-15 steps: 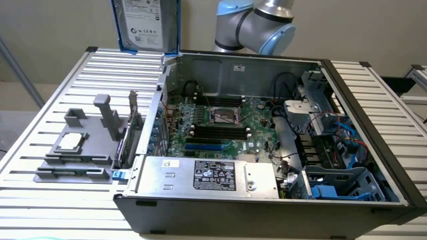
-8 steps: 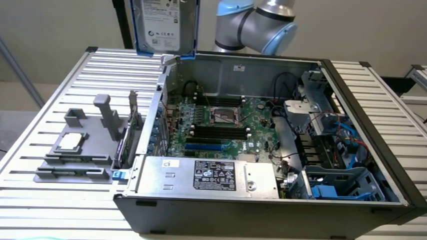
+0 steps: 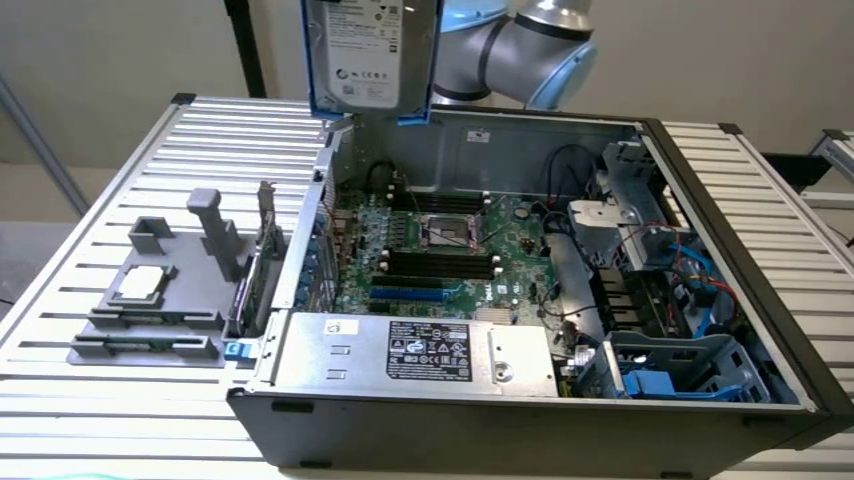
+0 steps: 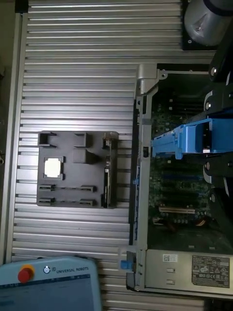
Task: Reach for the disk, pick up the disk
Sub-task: 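Pick up the disk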
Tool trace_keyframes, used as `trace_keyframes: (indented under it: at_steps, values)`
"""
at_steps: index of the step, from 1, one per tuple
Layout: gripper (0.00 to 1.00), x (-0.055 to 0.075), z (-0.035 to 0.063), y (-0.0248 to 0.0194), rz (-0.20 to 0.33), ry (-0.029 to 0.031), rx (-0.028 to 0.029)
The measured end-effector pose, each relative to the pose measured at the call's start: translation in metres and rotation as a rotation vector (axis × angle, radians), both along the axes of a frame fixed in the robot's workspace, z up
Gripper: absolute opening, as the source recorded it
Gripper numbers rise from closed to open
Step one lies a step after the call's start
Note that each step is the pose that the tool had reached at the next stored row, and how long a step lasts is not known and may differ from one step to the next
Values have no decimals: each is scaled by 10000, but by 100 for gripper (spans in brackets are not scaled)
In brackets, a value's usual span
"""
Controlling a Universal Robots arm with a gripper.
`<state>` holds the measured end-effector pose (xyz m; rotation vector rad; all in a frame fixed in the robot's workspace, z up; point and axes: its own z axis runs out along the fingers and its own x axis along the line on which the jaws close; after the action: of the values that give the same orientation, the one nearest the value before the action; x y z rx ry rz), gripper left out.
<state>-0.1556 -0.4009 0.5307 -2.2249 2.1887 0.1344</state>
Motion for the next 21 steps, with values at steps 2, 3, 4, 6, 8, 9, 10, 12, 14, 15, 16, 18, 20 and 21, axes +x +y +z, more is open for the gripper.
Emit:
trace_keyframes:
  at_steps: [2,3,4,6,8,9,10,12,14,15,16,18,20,21]
  values:
    - [33,64,-1,-33,1,-96,17]
    - [33,95,-3,-48,1,-145,26]
    - [33,125,-3,-63,0,-187,34]
    - [33,192,-6,-91,0,-266,49]
    - [33,261,-8,-116,0,-332,60]
    - [33,298,-10,-128,-1,-363,66]
    - [33,335,-11,-140,1,-390,70]
    - [33,414,-15,-161,0,-429,79]
    - [33,500,-19,-186,1,-453,87]
    - [33,542,-21,-201,0,-458,91]
    - [33,584,-22,-217,-1,-461,95]
    - [33,660,-27,-251,-1,-464,102]
    - [33,725,-29,-292,1,-464,104]
    - [33,754,-30,-315,1,-465,104]
